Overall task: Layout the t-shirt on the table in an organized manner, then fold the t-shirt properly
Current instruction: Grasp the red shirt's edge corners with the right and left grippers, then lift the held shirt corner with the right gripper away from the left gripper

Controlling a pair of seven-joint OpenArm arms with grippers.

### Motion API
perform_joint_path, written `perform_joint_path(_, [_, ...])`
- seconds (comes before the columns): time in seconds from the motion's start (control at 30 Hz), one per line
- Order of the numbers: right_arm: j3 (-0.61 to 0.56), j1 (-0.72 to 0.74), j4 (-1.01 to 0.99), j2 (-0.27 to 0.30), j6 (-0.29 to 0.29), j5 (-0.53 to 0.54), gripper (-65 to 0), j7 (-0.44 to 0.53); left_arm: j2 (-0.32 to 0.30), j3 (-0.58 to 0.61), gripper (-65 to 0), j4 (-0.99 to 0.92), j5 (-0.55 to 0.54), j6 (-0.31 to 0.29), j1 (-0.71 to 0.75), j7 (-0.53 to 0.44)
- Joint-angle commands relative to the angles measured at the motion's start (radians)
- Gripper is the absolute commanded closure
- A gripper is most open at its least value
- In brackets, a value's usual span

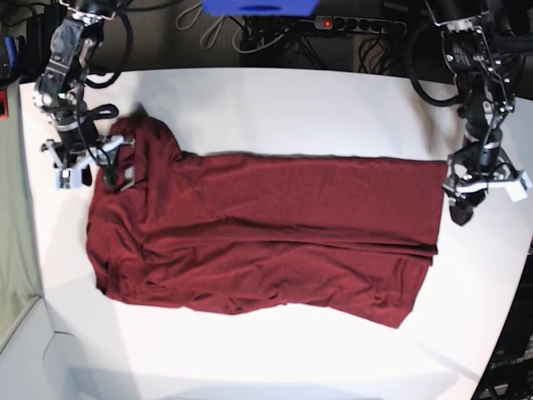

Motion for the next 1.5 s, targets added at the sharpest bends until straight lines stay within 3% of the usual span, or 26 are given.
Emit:
perform_joint_path(0.0, [-0.004, 0.014, 0.004, 0.012, 0.003, 0.012, -31.9, 0.029, -0.012, -0.003, -32.0, 0.02, -0.011, -0.012, -0.003, -0.021])
perform_joint_path(0.27, [-0.007, 0.051, -0.123, 0.034, 0.003, 0.012, -31.0, 0.029, -0.008, -0.003, -32.0, 0.017, -0.011, -0.012, -0.003, -0.021])
perform_joint_path(0.33, [-0.007, 0.051, -0.136, 0.034, 0.003, 0.012, -28.4, 0.029, -0.006, -0.003, -32.0, 0.015, -0.011, -0.012, -0.003, -0.021])
perform_joint_path(0.5, [0.004, 0.03, -0.131, 0.04, 0.006, 0.012, -2.6, 0.029, -0.005, -0.003, -32.0, 0.009, -0.011, -0.012, -0.003, -0.021])
perform_joint_path(0.53, [0.007, 0.016, -0.11, 0.04, 0.006, 0.014, 0.0, 0.029, -0.005, -0.003, -32.0, 0.009, -0.011, -0.012, -0.003, -0.021])
perform_joint_path(0.67, [0.059, -0.049, 0.061, 0.017, 0.008, 0.021, 0.0, 0.036, -0.005, -0.003, -32.0, 0.009, -0.011, -0.012, -0.003, -0.021])
perform_joint_path(0.9, [0.116, -0.098, 0.374, -0.111, 0.008, 0.021, 0.0, 0.031, -0.003, -0.002, -32.0, 0.008, -0.011, -0.012, -0.005, -0.021])
perform_joint_path(1.07, [0.166, -0.093, 0.513, -0.238, 0.005, 0.021, 0.0, 0.037, -0.003, -0.002, -32.0, 0.008, -0.011, -0.012, -0.005, -0.021])
perform_joint_path(1.33, [0.197, -0.072, 0.535, -0.244, 0.0, 0.043, 0.0, 0.04, -0.003, -0.003, -32.0, 0.008, -0.011, -0.012, -0.005, -0.021])
perform_joint_path(1.47, [0.236, -0.078, 0.536, -0.244, -0.077, 0.136, 0.0, 0.04, -0.006, -0.003, -32.0, 0.009, -0.011, -0.012, -0.005, -0.021])
